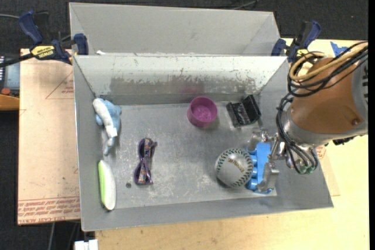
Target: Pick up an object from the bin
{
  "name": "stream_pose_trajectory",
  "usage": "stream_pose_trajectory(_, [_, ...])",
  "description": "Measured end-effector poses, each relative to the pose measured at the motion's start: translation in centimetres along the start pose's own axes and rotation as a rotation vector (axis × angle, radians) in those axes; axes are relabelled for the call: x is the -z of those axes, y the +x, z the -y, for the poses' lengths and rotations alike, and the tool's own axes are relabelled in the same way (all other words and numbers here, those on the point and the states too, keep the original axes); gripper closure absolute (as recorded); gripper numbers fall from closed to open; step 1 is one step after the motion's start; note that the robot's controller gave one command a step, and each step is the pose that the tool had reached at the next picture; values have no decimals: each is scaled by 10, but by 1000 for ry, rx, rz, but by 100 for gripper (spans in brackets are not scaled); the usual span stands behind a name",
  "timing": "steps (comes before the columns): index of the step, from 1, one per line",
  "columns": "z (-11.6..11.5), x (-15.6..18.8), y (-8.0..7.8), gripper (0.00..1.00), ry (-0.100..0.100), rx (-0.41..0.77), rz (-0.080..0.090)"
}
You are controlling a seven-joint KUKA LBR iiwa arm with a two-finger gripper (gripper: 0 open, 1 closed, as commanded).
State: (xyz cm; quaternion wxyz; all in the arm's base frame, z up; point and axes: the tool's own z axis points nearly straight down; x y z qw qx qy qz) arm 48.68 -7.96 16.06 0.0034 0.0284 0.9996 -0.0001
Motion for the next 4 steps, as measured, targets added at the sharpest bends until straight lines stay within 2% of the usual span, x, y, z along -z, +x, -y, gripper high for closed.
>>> stream_pose_trajectory(1, [-50,-56,6,0,-4,163,-3])
stream_pose_trajectory(2, [-27,-81,-6,0,6,-58,41])
stream_pose_trajectory(3, [-65,-82,2,100,6,215,33])
stream_pose_trajectory(4, [-65,-82,2,100,6,216,33])
